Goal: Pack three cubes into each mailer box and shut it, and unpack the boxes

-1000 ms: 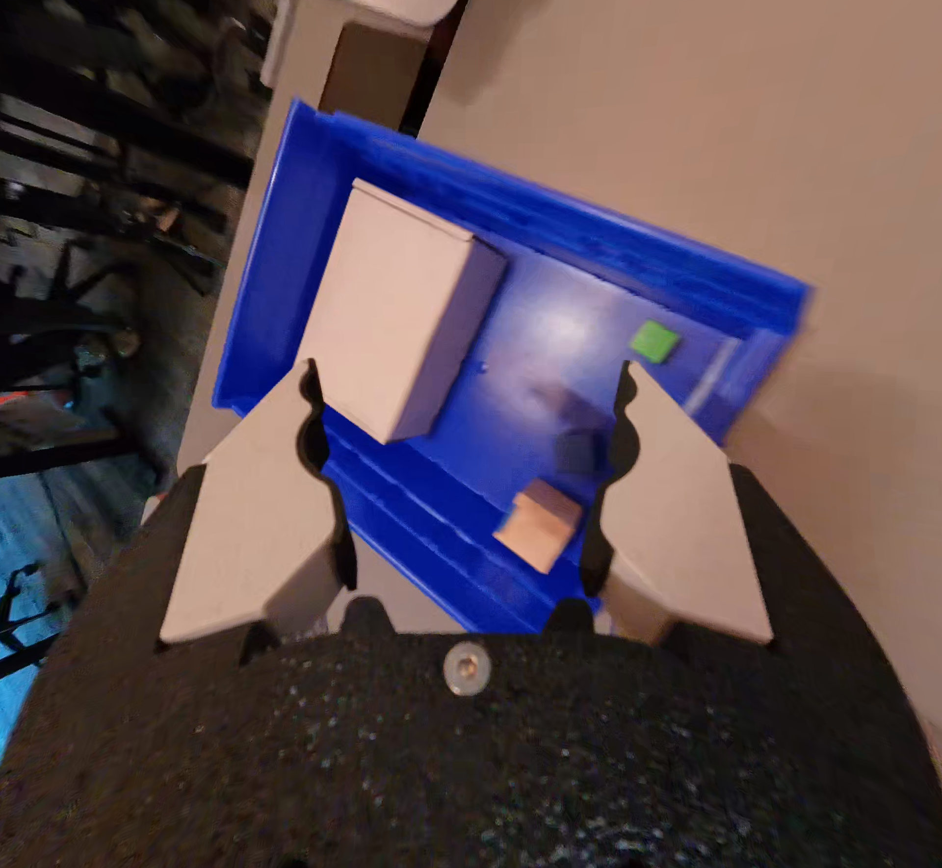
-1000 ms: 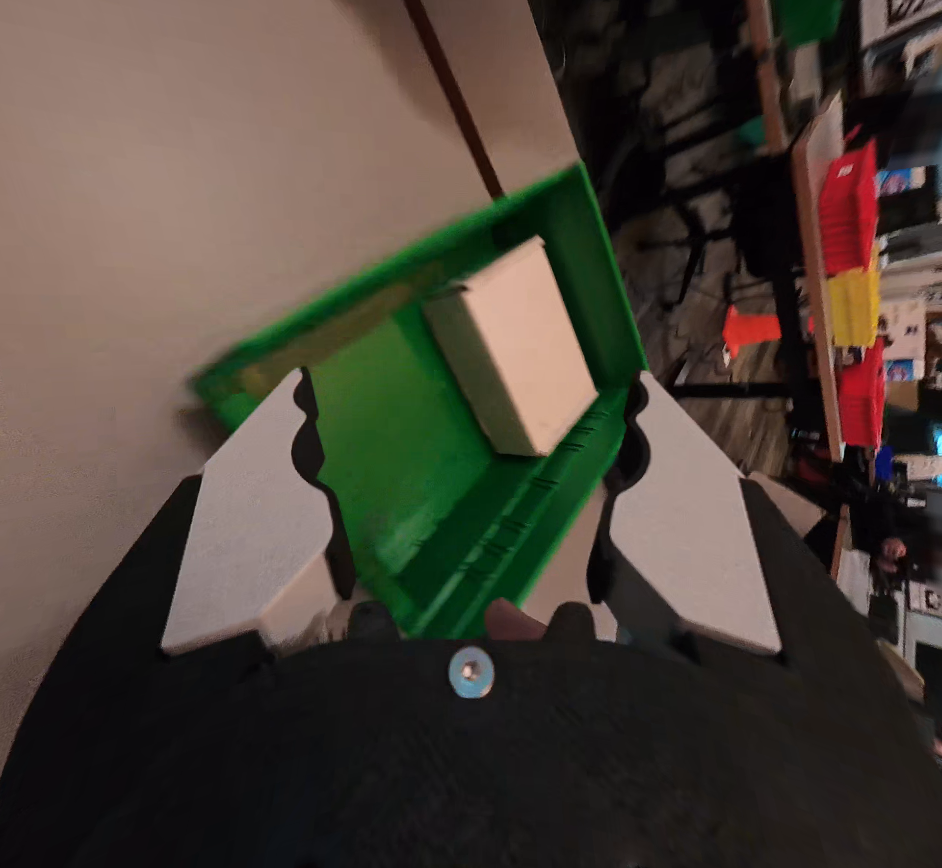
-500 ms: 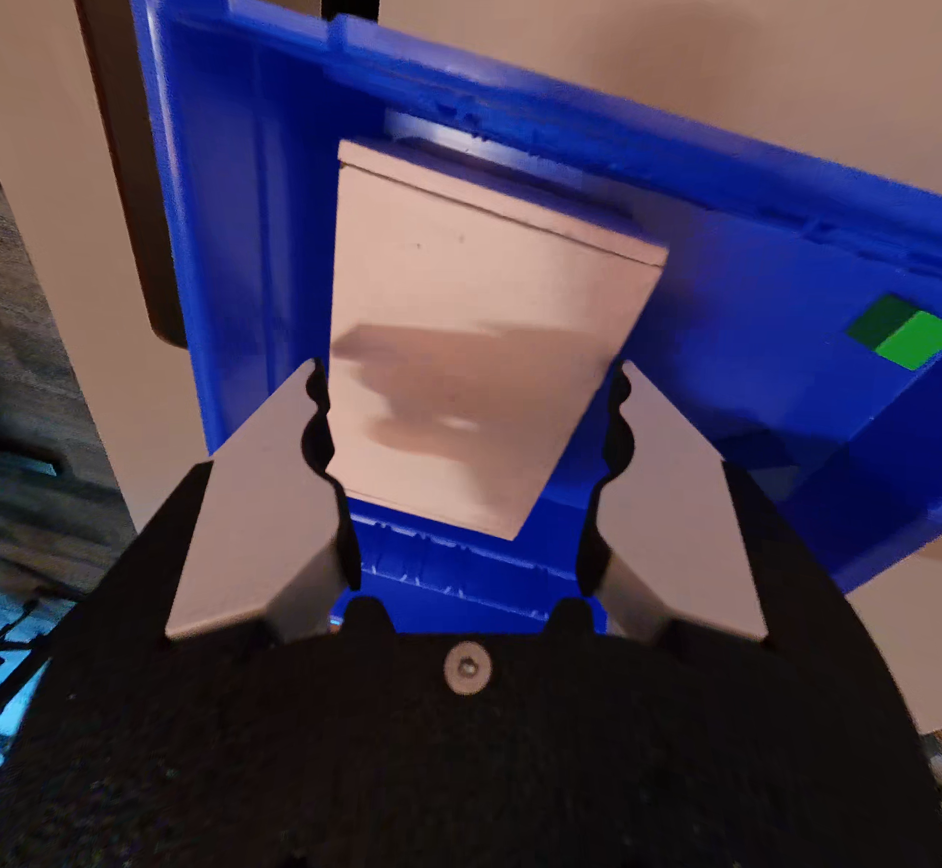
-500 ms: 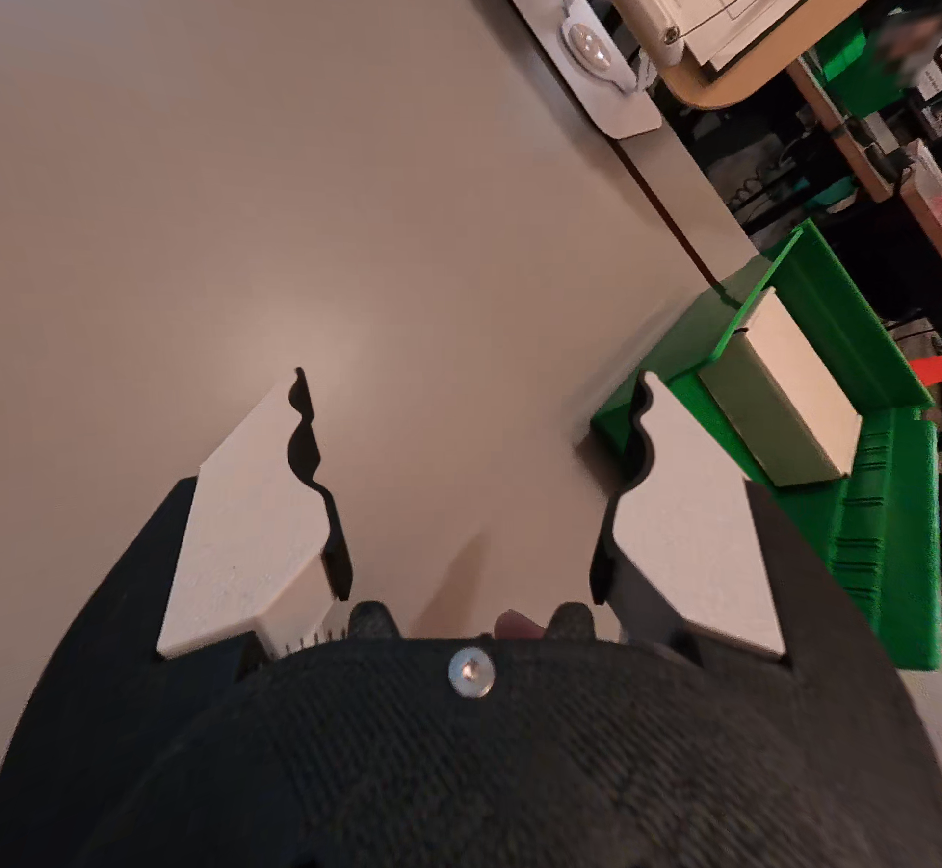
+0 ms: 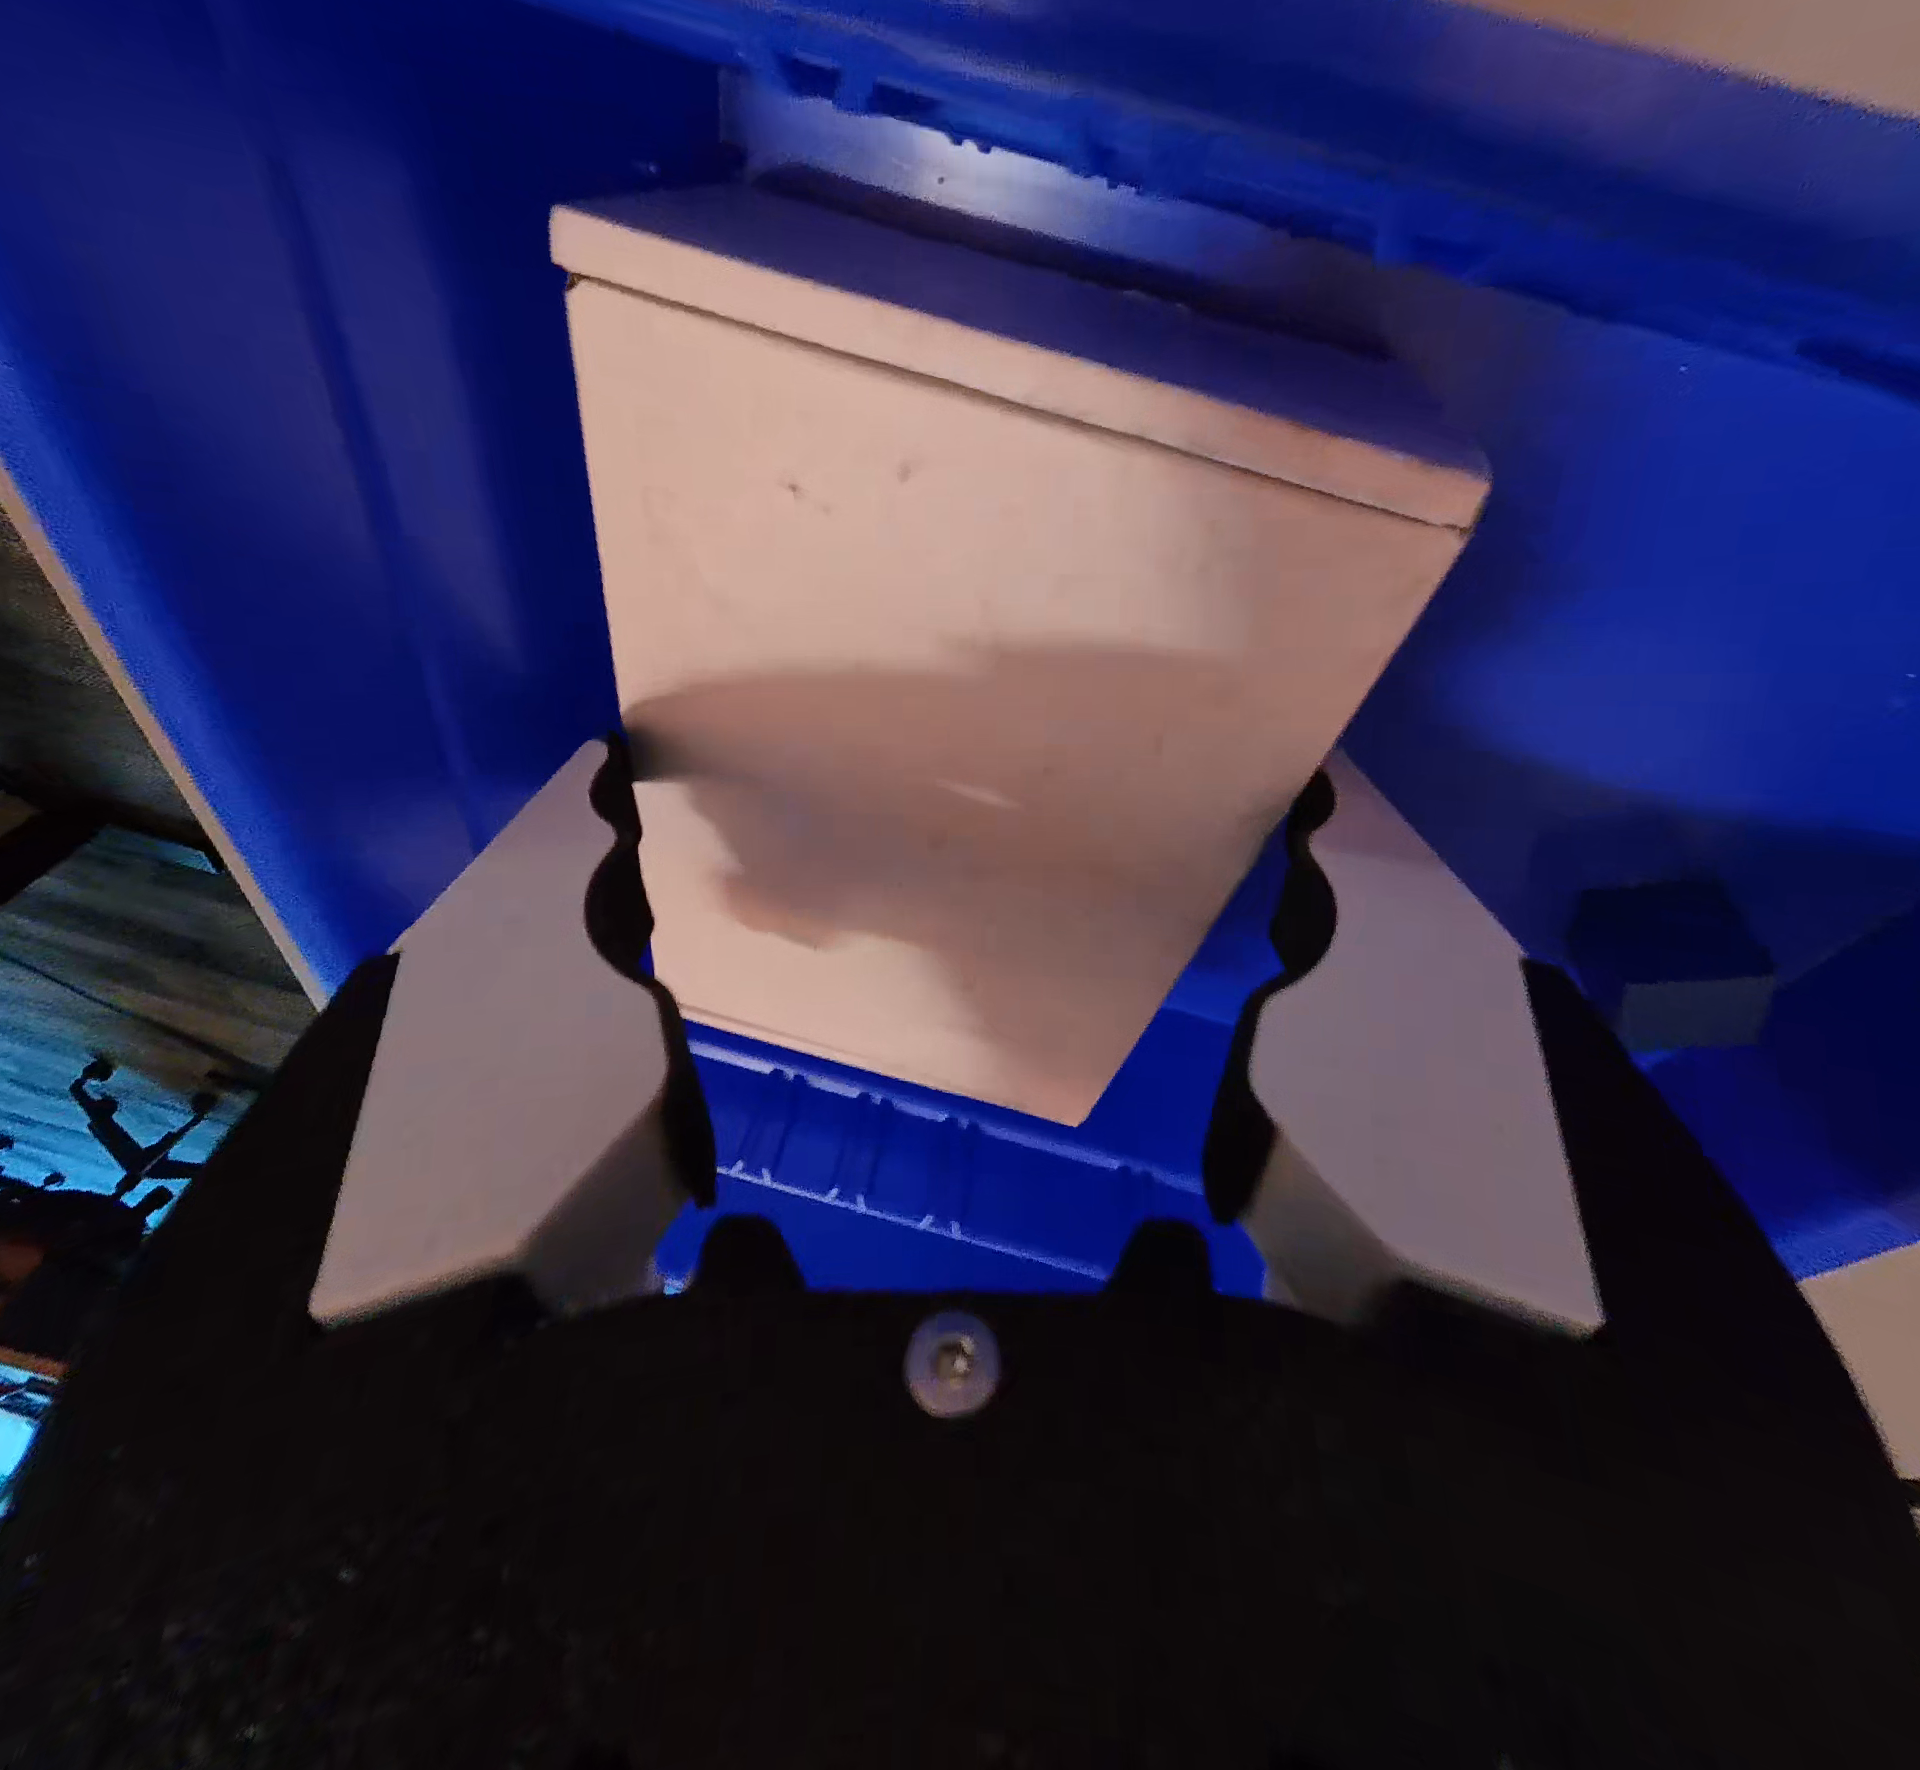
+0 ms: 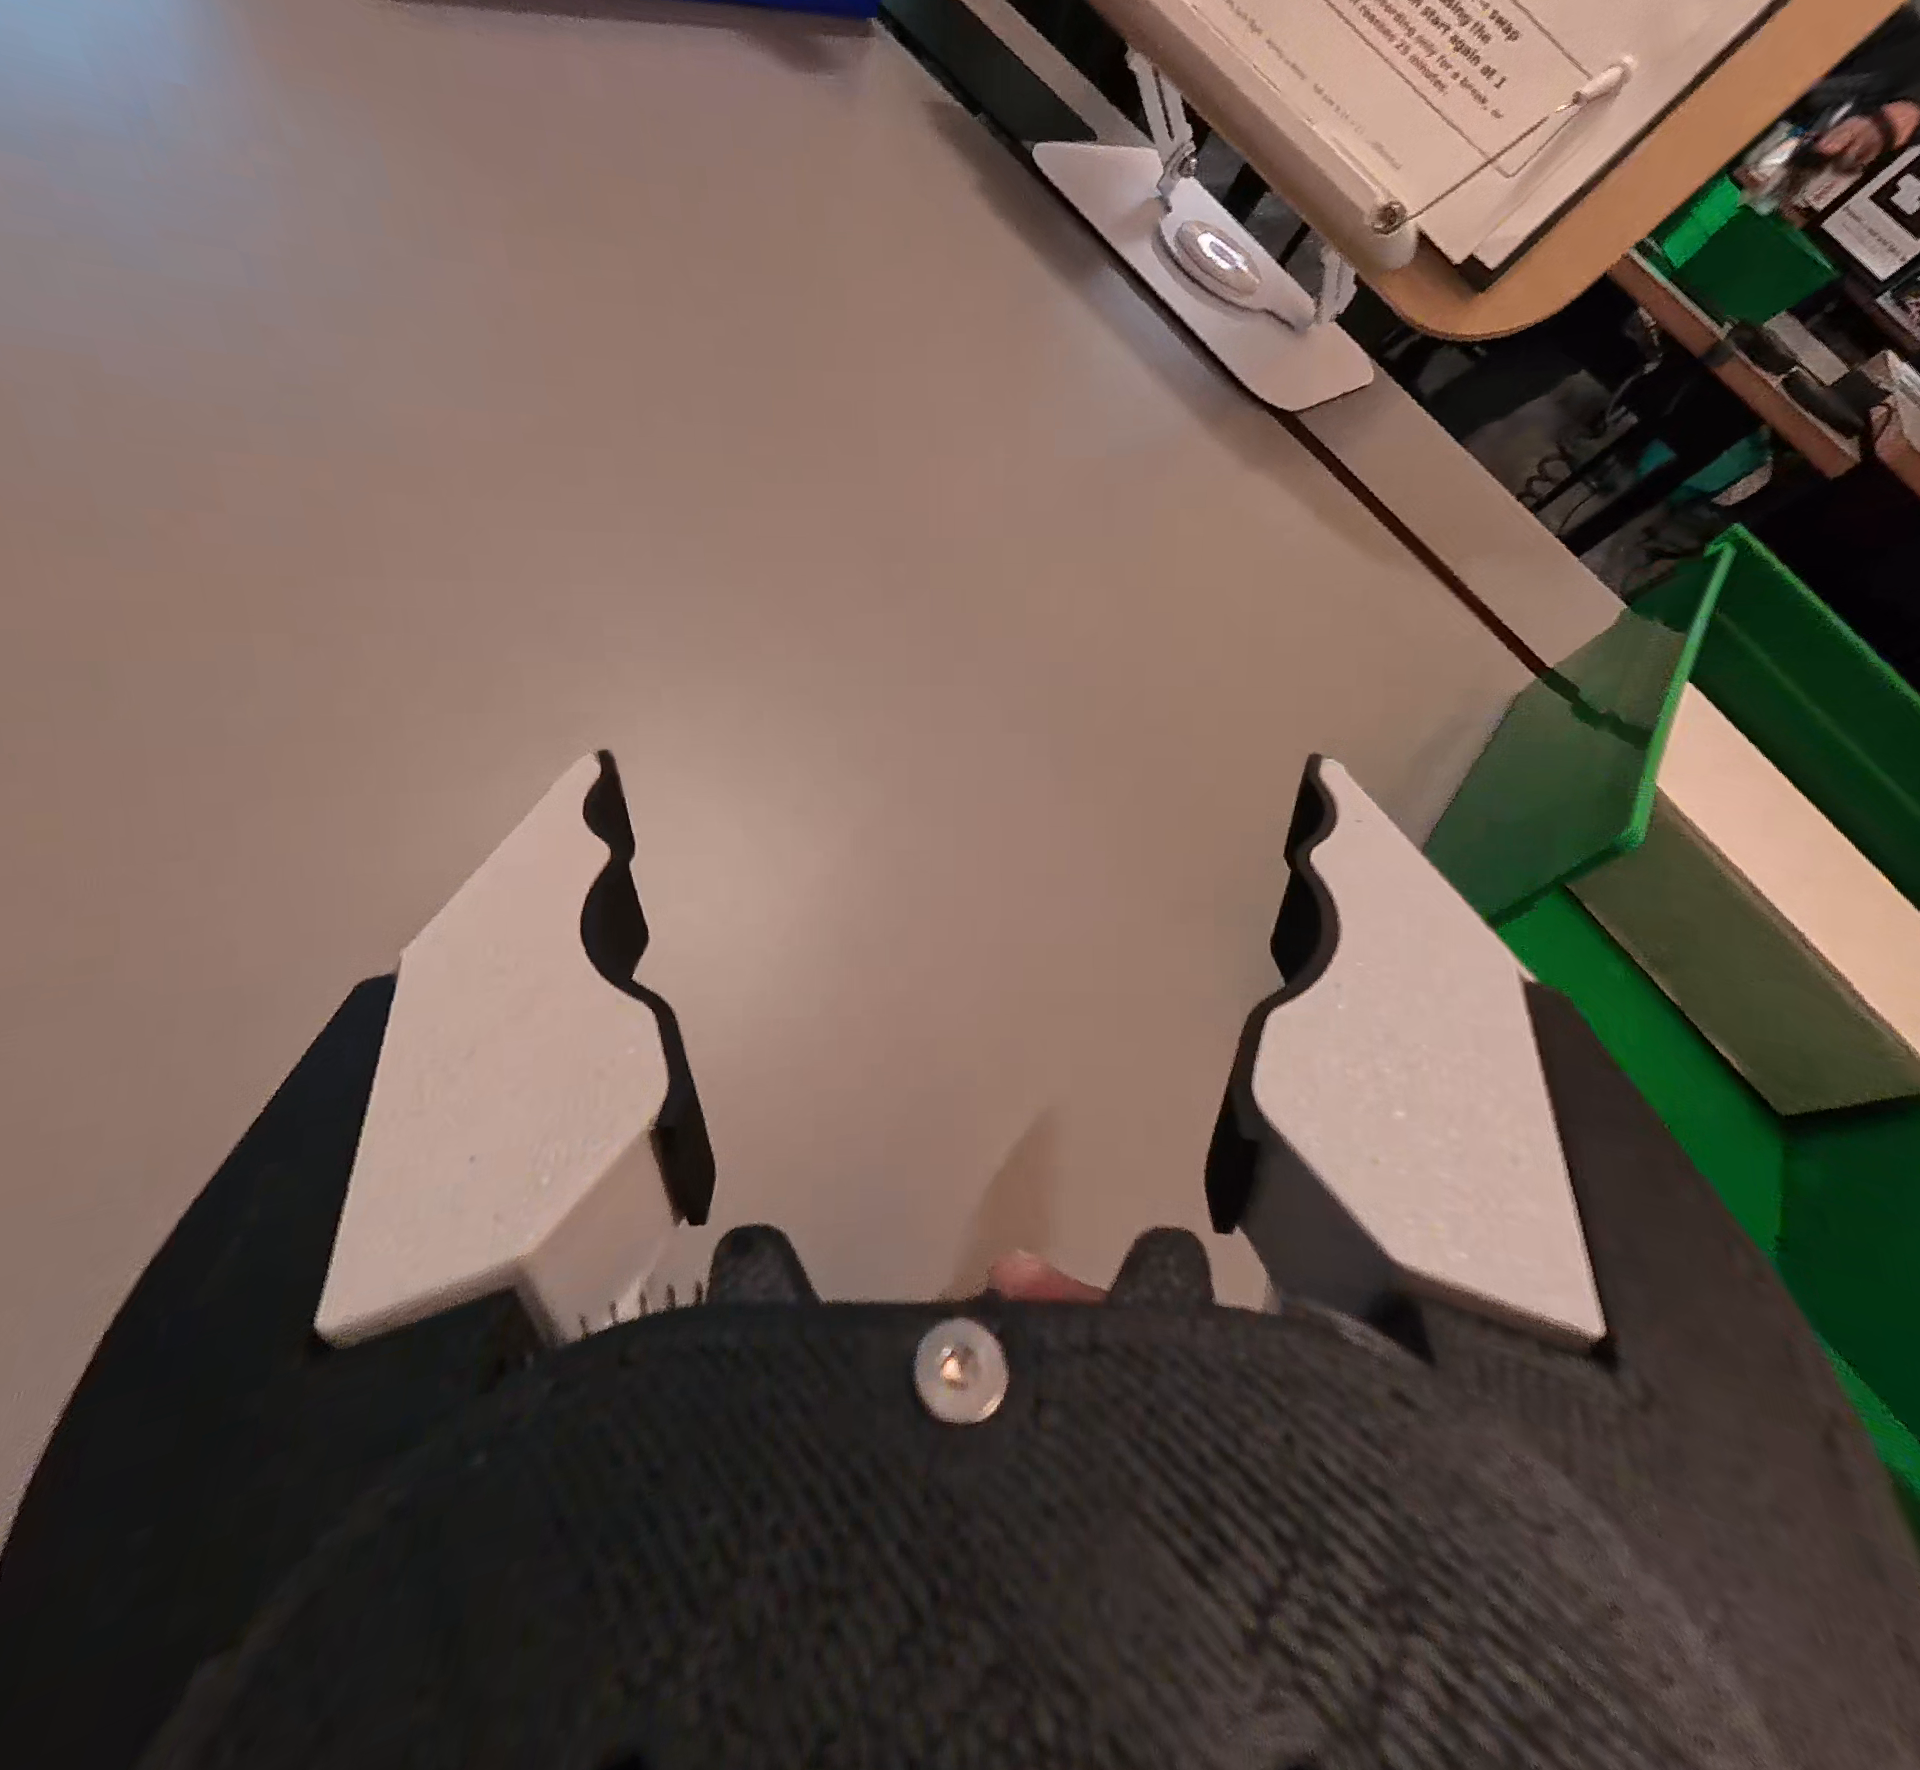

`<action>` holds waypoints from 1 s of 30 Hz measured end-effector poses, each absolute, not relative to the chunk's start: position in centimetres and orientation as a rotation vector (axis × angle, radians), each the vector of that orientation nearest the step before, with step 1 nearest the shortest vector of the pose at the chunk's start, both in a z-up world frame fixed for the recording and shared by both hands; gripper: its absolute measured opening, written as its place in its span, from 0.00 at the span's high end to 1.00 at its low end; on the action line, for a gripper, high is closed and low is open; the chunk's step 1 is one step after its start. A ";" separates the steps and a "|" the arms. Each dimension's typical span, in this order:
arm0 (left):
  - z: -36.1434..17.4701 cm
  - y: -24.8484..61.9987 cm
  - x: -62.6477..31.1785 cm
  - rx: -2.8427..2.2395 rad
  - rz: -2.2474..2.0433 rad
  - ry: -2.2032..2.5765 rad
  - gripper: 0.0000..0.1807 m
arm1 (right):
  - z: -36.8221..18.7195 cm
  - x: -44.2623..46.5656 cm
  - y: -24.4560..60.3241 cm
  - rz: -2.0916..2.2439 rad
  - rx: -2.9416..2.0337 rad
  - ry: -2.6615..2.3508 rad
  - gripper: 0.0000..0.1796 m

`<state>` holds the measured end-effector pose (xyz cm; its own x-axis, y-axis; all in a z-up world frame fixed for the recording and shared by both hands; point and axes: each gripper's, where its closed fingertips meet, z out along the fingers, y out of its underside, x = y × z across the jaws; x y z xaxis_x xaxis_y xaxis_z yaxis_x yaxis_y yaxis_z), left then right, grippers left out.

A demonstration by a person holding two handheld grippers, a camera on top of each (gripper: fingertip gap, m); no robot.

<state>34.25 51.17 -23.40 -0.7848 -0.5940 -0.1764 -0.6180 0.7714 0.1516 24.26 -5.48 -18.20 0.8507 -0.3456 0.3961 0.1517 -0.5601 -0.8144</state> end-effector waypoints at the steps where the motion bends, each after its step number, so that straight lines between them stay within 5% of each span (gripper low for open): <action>1: -23.4 51.1 34.1 -0.983 0.303 2.849 0.33 | -18.5 24.0 -5.4 -0.650 -2.078 0.127 0.31; 8: -20.6 50.1 32.3 -0.992 0.340 2.879 0.34 | -21.1 23.5 -6.9 -0.701 -2.200 0.099 0.33; 21: -4.0 35.0 24.8 -0.818 0.140 2.840 0.35 | -16.4 21.1 -2.5 -0.722 -2.039 -0.117 0.36; 30: -13.9 16.7 17.9 -0.888 0.036 2.940 0.35 | -14.6 19.2 -1.3 -0.686 -1.978 -0.239 0.45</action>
